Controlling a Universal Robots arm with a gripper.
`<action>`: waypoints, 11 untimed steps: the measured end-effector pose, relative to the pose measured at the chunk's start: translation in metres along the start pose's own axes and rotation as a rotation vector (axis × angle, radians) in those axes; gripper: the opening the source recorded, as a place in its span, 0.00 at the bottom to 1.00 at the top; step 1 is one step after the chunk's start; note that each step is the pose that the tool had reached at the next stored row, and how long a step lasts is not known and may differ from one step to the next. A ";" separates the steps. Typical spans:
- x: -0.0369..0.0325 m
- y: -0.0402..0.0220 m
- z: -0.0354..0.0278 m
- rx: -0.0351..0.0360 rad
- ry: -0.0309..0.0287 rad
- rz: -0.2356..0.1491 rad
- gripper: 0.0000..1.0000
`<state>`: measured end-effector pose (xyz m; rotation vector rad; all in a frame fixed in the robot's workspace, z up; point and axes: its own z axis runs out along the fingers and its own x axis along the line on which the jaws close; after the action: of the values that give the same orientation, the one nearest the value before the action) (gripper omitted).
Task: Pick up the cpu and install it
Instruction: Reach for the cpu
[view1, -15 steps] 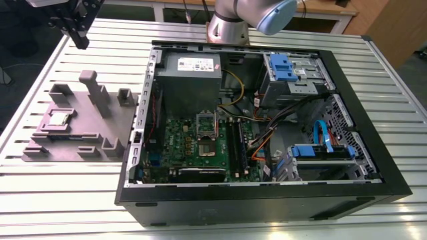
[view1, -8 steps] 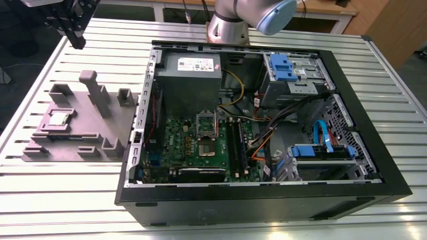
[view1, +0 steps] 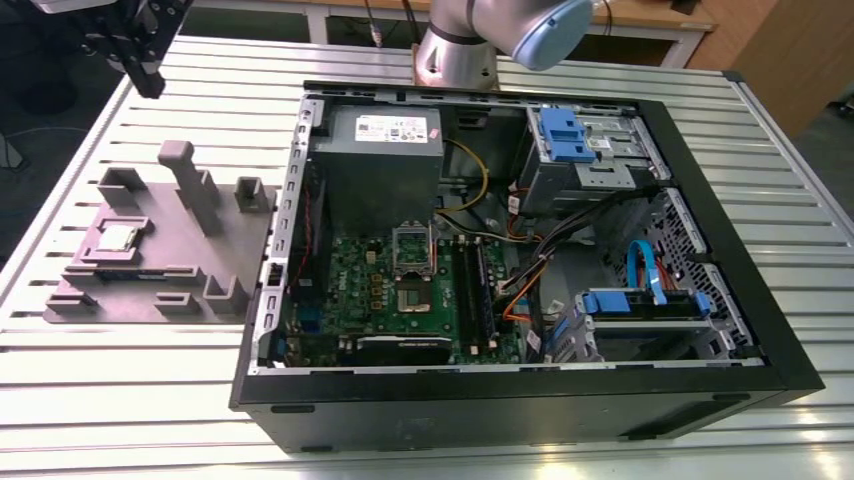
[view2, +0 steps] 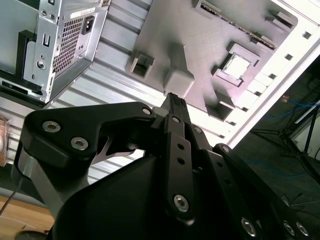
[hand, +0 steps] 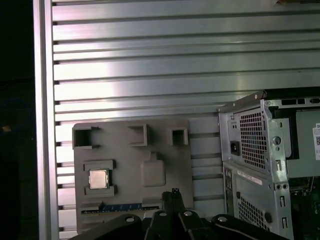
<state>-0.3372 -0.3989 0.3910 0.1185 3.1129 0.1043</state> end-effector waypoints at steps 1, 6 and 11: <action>0.0008 -0.0001 0.0000 -0.0001 -0.0001 0.000 0.10; 0.0045 -0.0004 0.0001 0.0000 0.0000 0.000 0.10; 0.0082 -0.0007 0.0001 0.0000 0.0000 0.000 0.10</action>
<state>-0.3454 -0.3990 0.3906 0.1185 3.1129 0.1044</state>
